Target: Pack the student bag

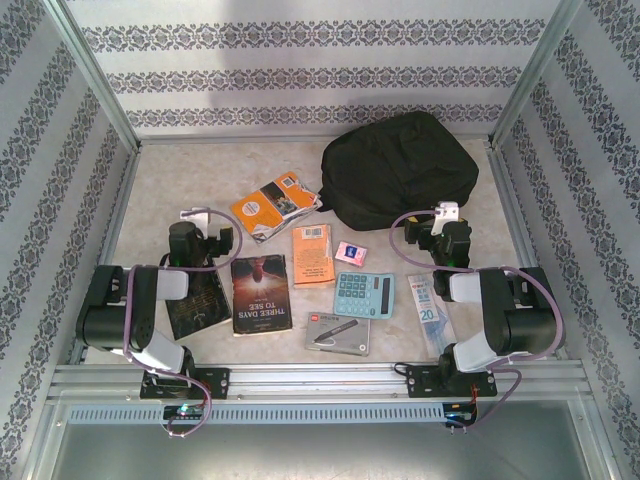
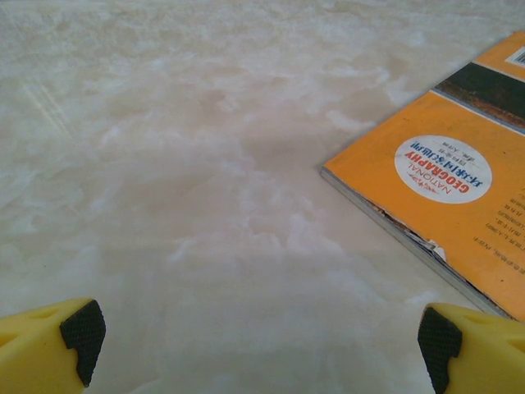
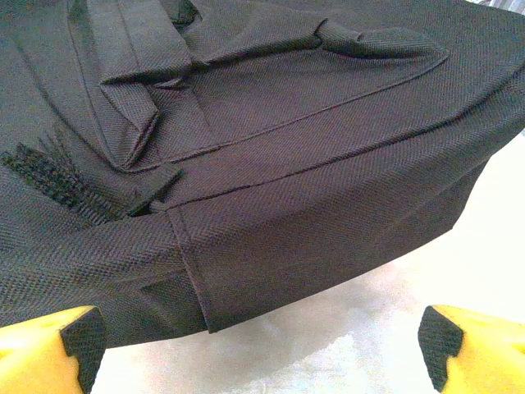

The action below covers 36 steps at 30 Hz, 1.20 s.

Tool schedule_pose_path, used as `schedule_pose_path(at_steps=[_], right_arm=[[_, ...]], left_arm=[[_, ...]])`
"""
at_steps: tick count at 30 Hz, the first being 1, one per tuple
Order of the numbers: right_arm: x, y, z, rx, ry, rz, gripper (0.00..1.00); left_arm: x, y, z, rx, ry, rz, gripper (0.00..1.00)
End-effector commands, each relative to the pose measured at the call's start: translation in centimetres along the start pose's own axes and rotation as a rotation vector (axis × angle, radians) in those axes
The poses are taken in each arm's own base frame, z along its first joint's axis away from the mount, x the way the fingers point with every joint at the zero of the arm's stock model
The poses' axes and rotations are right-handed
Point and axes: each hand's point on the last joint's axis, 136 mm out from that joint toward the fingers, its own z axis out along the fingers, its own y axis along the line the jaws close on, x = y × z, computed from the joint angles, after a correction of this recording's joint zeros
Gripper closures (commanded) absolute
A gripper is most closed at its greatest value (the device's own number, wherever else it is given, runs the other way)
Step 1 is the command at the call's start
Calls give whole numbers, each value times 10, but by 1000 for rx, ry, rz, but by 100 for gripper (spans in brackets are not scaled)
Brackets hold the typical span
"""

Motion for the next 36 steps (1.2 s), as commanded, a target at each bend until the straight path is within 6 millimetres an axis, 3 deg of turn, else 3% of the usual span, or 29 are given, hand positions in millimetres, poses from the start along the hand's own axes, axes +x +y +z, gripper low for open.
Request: schedule_pose_path(at_steps=[1, 4, 7, 10, 11, 13, 15, 18, 19, 20, 24, 28, 31, 36], right_arm=[[-35, 13, -9, -18, -70, -46, 2], [-67, 30, -34, 0, -88, -123, 2], [-106, 68, -65, -103, -170, -151, 2], [-138, 106, -98, -214, -214, -169, 2], [-152, 117, -111, -243, -227, -165, 2], [-177, 117, -132, -214, -239, -88, 2], [-198, 100, -150, -110, -225, 52, 2], [-206, 88, -174, -127, -76, 195, 2], [-207, 90, -177, -171, -51, 218, 2], [-208, 98, -176, -254, -48, 225, 2], [-193, 89, -158, -296, 74, 482, 2], [-149, 74, -132, -243, 296, 686, 2], [-133, 59, -122, -219, 303, 817, 2], [-121, 45, -116, -164, 278, 810, 7]], left_arm=[[-44, -5, -15, 29, -38, -5, 1], [-90, -28, -49, 90, -149, 47, 0], [-138, -77, -92, 223, -253, 151, 1], [-164, -129, -136, 426, -267, 203, 0], [-178, -138, -148, 415, -264, 178, 1], [-189, -139, -155, 350, -191, 74, 1], [-189, -138, -156, 331, -59, -40, 1], [-176, -105, -145, 83, 153, -248, 1], [-176, -109, -138, 92, 175, -283, 1], [-173, -121, -128, 128, 205, -324, 1], [-168, -177, -97, 301, 338, -428, 1], [-161, -232, -65, 427, 443, -401, 0], [-150, -257, -34, 453, 521, -411, 5], [-134, -290, 11, 494, 600, -420, 14]])
